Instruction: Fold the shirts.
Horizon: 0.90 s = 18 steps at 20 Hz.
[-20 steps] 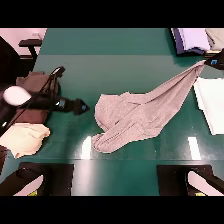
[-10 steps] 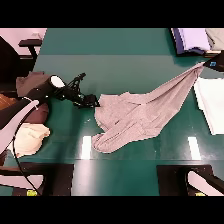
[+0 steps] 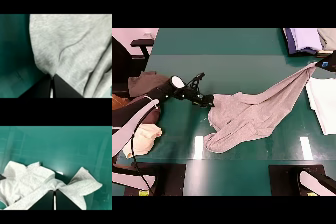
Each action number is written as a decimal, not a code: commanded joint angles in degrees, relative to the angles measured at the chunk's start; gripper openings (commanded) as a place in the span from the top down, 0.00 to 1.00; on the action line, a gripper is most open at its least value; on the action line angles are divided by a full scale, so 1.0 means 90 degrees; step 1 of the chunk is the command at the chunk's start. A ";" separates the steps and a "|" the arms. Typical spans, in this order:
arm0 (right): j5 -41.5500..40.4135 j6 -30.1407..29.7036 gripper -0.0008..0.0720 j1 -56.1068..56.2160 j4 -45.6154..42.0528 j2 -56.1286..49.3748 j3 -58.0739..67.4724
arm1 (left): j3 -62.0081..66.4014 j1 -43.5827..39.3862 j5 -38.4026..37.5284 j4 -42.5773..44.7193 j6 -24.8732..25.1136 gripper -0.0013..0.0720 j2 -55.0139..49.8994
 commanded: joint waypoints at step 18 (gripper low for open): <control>-0.0138 -0.0002 0.97 0.0005 -0.1010 0.1246 0.3560 | 0.5578 0.1931 -0.0500 0.1086 0.0036 0.95 0.5112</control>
